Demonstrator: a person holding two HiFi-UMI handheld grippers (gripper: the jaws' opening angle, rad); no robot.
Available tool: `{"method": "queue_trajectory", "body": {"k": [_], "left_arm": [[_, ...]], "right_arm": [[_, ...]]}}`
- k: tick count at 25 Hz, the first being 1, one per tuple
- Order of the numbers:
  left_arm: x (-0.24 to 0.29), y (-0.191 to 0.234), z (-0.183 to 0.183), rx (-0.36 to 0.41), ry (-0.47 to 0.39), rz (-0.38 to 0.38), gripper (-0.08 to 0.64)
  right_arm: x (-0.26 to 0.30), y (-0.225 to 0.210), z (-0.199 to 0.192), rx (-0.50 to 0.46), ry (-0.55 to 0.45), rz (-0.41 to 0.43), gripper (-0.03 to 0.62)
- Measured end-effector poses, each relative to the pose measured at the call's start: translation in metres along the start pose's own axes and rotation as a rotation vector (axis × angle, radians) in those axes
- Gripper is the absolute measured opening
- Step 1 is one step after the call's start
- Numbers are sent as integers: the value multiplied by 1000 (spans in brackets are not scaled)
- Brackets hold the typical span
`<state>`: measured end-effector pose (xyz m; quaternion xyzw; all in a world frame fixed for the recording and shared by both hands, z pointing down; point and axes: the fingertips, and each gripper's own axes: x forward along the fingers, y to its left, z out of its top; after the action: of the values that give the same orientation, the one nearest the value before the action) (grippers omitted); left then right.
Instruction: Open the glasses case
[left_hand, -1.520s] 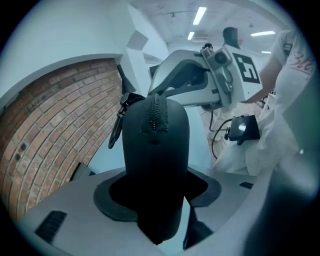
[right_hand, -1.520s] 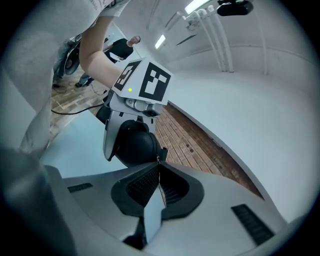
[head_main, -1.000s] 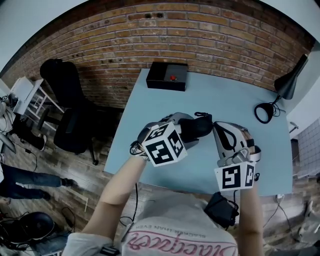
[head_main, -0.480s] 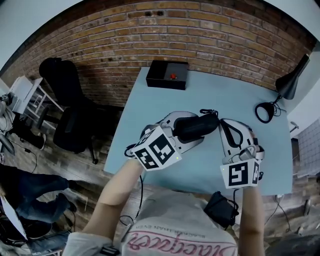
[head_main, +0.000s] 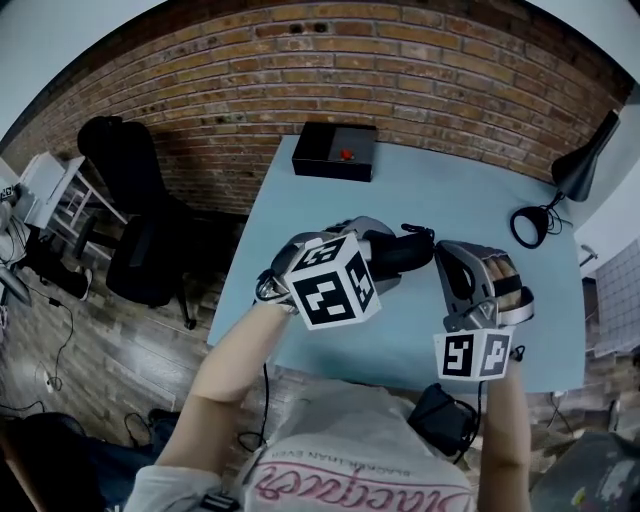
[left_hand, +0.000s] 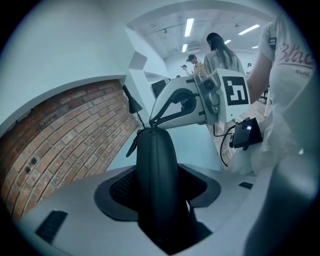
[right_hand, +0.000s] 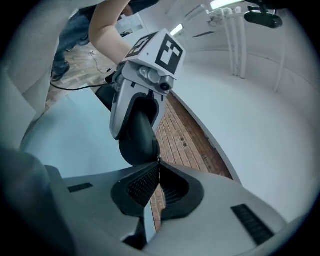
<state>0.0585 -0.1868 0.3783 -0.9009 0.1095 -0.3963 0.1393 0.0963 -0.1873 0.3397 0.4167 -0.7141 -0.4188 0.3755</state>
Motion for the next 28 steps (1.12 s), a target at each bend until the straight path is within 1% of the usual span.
{"method": "queue_trajectory", "body": {"k": [4,7,11,13,15,16,19,23,27,28], "left_arm": [[5,4,-7,42,116,-33,250],[8,8,-12,89,195,-22,250],[10,7,-18,110,240,-16,250],[9,6,-20,101,243,-20,252],[9,5,-20,84,224,-26,253],[8,4,-19,69,202,-28,255],[8,2,-18,-13,106,-45,258],[11,0,-17,-118,0,-56,261],[12,-4,-15,-208,-101,-75,264],[12,-5,-15,-227,-125,-79,264]], "right_arm": [[5,6,2,-119,21,19,20],[11,12,3,-230,47,27,20],[15,18,3,-360,75,22,20],[15,19,5,-375,74,18,20],[13,18,8,-337,63,9,20],[12,16,9,-299,54,3,20],[12,11,11,-134,28,12,20],[13,8,11,27,6,20,20],[8,0,13,264,-49,18,20],[6,-3,12,308,-58,15,20]]}}
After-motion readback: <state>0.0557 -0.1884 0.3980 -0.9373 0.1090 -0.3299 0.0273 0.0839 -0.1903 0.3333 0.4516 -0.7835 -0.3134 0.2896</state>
